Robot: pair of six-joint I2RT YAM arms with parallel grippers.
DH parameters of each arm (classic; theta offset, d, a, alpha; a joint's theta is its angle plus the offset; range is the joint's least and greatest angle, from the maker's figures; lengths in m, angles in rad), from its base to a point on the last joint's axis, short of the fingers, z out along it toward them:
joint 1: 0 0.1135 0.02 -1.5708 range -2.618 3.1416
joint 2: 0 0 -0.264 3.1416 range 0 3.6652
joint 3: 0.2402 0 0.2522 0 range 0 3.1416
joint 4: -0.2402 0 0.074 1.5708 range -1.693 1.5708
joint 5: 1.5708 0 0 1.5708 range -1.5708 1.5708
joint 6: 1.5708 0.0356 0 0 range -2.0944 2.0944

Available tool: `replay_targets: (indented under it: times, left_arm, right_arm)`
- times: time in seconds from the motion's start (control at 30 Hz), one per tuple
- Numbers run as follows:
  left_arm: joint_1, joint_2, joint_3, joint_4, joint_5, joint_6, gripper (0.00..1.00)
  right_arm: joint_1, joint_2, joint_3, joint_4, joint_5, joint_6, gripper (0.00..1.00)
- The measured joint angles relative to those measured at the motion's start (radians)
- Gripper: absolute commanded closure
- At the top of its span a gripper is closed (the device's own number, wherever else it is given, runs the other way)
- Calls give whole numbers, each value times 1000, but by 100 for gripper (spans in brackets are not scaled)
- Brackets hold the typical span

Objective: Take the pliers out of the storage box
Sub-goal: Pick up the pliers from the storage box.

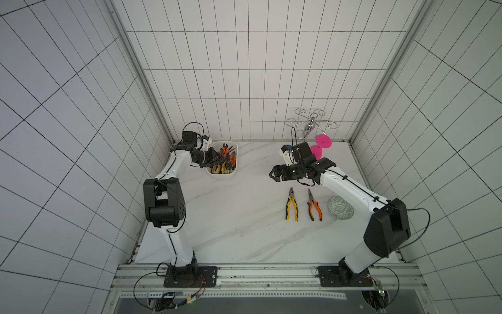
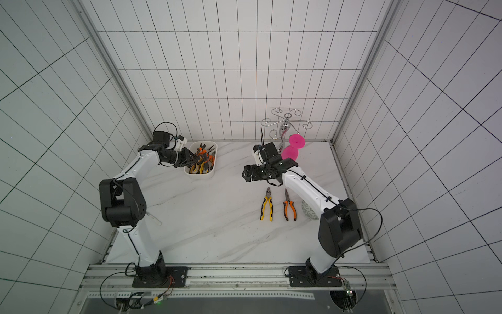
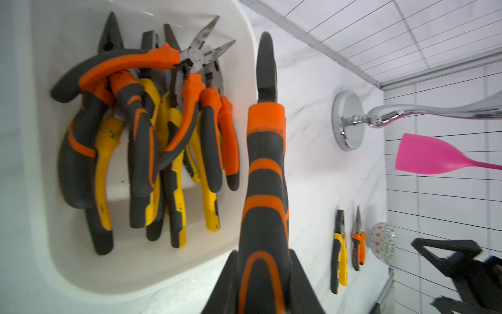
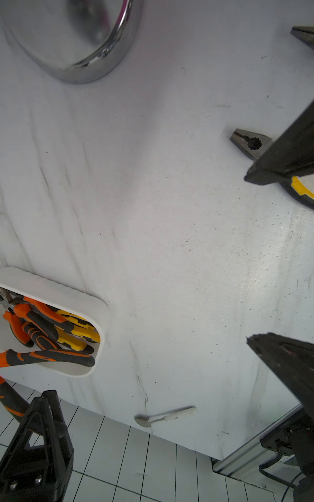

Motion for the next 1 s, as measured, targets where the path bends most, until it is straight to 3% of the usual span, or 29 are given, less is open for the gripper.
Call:
replay_targets:
  times: [0.23, 0.43, 0.63, 1.0]
  left_arm:
    - [2, -146, -266, 263, 191, -164, 100]
    - [-7, -296, -454, 519, 258, -332, 100]
    - [-84, -423, -560, 715, 254, -471, 100]
    - [-285, -629, -704, 891, 157, -679, 100]
  right_arm:
    - [11, 5, 40, 56, -53, 81, 12]
    - [12, 7, 66, 133, -119, 177, 13]
    - [11, 10, 93, 161, -168, 234, 15]
    - [4, -21, 113, 159, -224, 352, 21]
